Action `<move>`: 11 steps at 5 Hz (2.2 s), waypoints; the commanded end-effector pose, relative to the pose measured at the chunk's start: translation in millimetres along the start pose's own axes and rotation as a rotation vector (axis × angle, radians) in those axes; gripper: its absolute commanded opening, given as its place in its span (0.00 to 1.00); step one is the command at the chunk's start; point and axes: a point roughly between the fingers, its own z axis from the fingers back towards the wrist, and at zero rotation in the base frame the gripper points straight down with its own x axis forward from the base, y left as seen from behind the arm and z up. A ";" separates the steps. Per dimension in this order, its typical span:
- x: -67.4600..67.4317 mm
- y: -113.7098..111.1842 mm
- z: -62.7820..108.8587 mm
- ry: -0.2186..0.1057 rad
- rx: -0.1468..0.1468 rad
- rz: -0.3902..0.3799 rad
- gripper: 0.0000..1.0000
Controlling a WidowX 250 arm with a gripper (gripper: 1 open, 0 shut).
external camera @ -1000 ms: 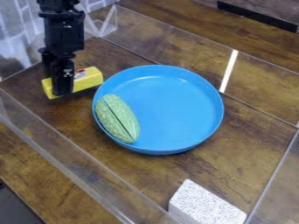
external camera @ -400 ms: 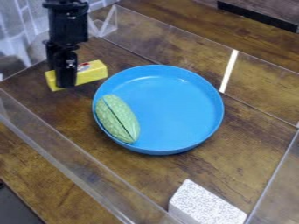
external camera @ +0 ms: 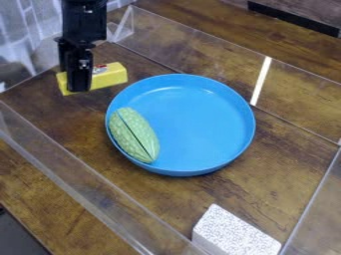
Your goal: Put the yellow block in the blue tray
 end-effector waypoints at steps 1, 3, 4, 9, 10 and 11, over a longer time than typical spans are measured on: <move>9.3 -3.5 35.0 -0.043 0.080 -0.032 0.00; 43.1 -43.9 46.6 -0.051 0.079 -0.078 0.00; 55.9 -60.9 52.0 -0.052 0.082 -0.092 0.00; 64.2 -91.5 84.7 -0.054 0.090 -0.084 0.00; 65.0 -100.9 91.7 -0.052 0.089 -0.077 0.00; 66.6 -111.2 92.4 -0.050 0.088 -0.075 0.00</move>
